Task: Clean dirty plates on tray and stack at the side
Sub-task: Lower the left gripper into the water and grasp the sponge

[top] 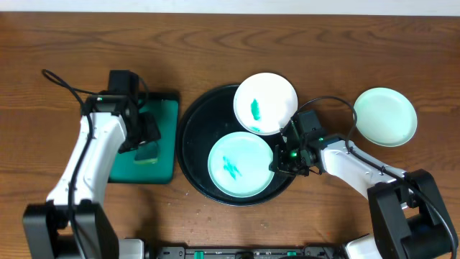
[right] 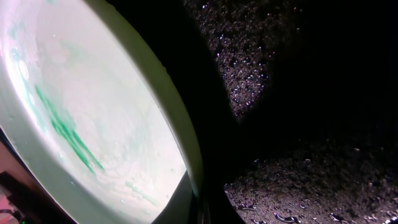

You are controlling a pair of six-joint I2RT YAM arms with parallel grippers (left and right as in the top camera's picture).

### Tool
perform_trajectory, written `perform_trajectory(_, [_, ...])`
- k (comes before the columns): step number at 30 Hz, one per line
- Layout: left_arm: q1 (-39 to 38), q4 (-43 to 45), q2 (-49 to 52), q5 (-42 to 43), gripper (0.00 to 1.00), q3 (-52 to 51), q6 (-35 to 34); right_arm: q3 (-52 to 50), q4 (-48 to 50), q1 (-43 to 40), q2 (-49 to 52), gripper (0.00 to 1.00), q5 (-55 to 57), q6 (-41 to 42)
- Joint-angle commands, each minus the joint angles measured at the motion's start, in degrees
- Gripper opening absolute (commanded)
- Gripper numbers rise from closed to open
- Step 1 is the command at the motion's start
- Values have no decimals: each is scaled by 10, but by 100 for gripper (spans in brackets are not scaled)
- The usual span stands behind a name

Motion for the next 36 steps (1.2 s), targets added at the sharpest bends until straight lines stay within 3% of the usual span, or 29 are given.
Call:
perform_trajectory(1, [38,13,21,36,59,-3,29,-5,3,11,24,1,-11,-5])
perform_trajectory(15, [61,55,147,122,49,-3,74,-5,1,11,24,1,-15,-5])
perform_trajectory(17, [61,60,160,121,41,-3,73,-5,1,11,24,1,-17,-5])
perform_trajectory(21, [61,68,172,121,8,-3,73,-5,1,11,24,1,-28,-5])
perform_trajectory(29, [57,68,122,121,7,-2,62,-5,-2,11,24,1,-27,-5])
perform_trajectory(33, [36,68,33,104,7,-2,65,-5,-2,11,24,1,-27,-5])
perform_trajectory(36, [-3,68,-63,40,7,-2,76,-5,-2,11,24,1,-27,-5])
